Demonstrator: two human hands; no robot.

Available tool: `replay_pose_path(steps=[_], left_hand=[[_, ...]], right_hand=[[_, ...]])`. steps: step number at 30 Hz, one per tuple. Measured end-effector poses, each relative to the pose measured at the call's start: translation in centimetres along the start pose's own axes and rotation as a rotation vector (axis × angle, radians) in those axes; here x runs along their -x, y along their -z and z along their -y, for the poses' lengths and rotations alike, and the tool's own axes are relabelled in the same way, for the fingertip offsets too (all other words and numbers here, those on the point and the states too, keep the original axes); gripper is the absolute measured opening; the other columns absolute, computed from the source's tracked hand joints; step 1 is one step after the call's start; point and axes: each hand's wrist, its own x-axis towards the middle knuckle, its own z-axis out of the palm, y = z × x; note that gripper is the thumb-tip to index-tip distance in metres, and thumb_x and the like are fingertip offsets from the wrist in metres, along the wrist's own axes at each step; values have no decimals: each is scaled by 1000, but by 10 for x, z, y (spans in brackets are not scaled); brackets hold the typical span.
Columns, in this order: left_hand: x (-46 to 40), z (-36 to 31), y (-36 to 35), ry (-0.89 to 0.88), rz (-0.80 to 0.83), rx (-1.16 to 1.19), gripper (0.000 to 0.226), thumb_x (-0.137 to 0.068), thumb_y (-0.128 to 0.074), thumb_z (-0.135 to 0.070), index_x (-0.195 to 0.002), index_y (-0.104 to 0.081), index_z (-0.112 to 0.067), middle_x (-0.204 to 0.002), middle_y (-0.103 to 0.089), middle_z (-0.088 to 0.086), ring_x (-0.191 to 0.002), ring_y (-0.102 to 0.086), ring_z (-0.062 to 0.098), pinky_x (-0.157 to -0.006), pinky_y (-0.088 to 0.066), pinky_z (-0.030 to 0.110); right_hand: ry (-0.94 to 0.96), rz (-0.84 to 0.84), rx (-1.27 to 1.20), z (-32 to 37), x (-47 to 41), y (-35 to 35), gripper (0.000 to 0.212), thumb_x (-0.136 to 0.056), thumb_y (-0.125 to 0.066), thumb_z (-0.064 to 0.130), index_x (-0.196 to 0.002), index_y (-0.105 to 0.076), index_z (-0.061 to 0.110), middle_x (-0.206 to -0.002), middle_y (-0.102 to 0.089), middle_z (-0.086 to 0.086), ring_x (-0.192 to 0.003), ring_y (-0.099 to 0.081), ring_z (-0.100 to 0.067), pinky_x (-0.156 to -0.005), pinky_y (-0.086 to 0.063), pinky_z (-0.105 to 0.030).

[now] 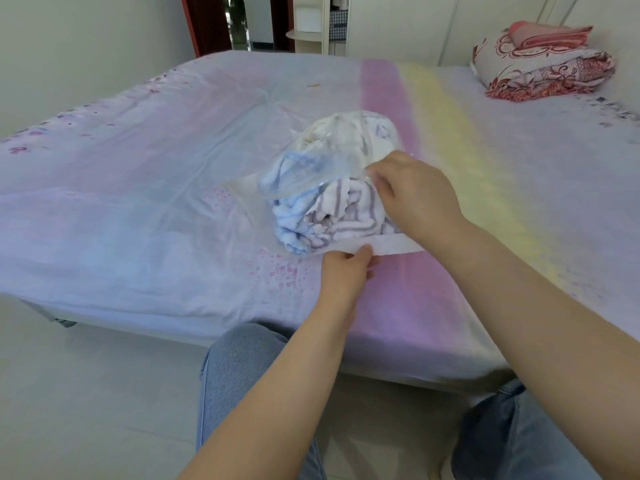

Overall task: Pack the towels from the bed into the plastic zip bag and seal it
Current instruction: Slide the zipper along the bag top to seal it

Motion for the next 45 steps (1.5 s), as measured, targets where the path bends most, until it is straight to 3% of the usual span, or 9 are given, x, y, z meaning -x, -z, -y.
replay_pose_path(steps=[7, 10, 15, 18, 21, 26, 34, 41, 45], left_hand=[[-17, -24, 12, -365, -11, -532, 35, -91, -52, -3, -57, -49, -12, -51, -49, 1, -50, -47, 11, -55, -34, 30], [-14, -28, 26, -345, 76, -401, 13, -91, -55, -10, -86, -65, -2, -79, -69, 18, -82, -68, 30, -72, -53, 43], [7, -19, 30, -119, 302, 49, 25, -95, -54, -18, -107, -69, -2, -101, -72, 13, -100, -68, 22, -81, -53, 29], [2, -17, 19, -150, 20, -33, 27, -100, -52, -18, -100, -72, 0, -95, -74, 16, -94, -72, 27, -78, -58, 30], [-2, -20, 14, -182, -76, -71, 23, -99, -52, -13, -85, -70, -9, -84, -72, 9, -80, -71, 18, -71, -58, 25], [-1, -12, 12, -168, -73, -23, 16, -97, -58, -12, -93, -71, -3, -84, -71, 11, -79, -70, 21, -70, -59, 26], [10, -13, 2, 73, -23, 474, 15, -93, -64, -22, -103, -65, -10, -79, -67, 1, -67, -63, 11, -54, -53, 20], [35, 5, -47, -52, 351, -379, 23, -94, -58, -45, -85, -62, -24, -57, -60, -20, -56, -55, -4, -55, -41, 13], [34, 2, -46, -99, 404, -508, 30, -96, -53, -45, -77, -61, -23, -58, -60, -21, -59, -56, -7, -58, -41, 9]], right_hand=[[11, 106, -104, 21, 59, -35, 50, -83, -51, 4, -131, -56, 20, -118, -63, -4, -111, -57, -28, -78, -49, -39], [39, 110, -82, 25, 68, -41, 67, -80, -52, -3, -143, -42, 18, -132, -59, -4, -115, -51, -29, -86, -42, -39], [-150, 299, -450, 25, 82, -40, 63, -93, -43, 7, -150, -21, 22, -143, -48, -1, -134, -37, -15, -107, -33, -27], [-381, 193, -930, 15, 94, -29, 43, -98, -46, 17, -136, -37, 36, -124, -63, 17, -109, -54, 6, -87, -41, -8], [-596, -294, -778, -14, 106, -22, 22, -94, -56, 26, -113, -49, 32, -106, -61, 11, -84, -55, -4, -71, -42, -13], [-915, 197, -1069, -54, 112, -27, 37, -95, -49, 47, -90, -64, 14, -84, -65, -1, -70, -60, -17, -62, -50, -29], [-814, 136, -1096, -52, 114, -37, 42, -98, -47, 40, -68, -56, 13, -52, -41, 2, -47, -35, -11, -48, -31, -22], [-911, 77, -1144, -35, 126, -48, 47, -97, -49, 44, -57, -50, 19, -43, -37, 7, -43, -31, -9, -46, -28, -24], [-919, 80, -1116, -38, 132, -46, 49, -96, -47, 49, -58, -44, 18, -44, -33, 7, -44, -28, -10, -45, -26, -23]])
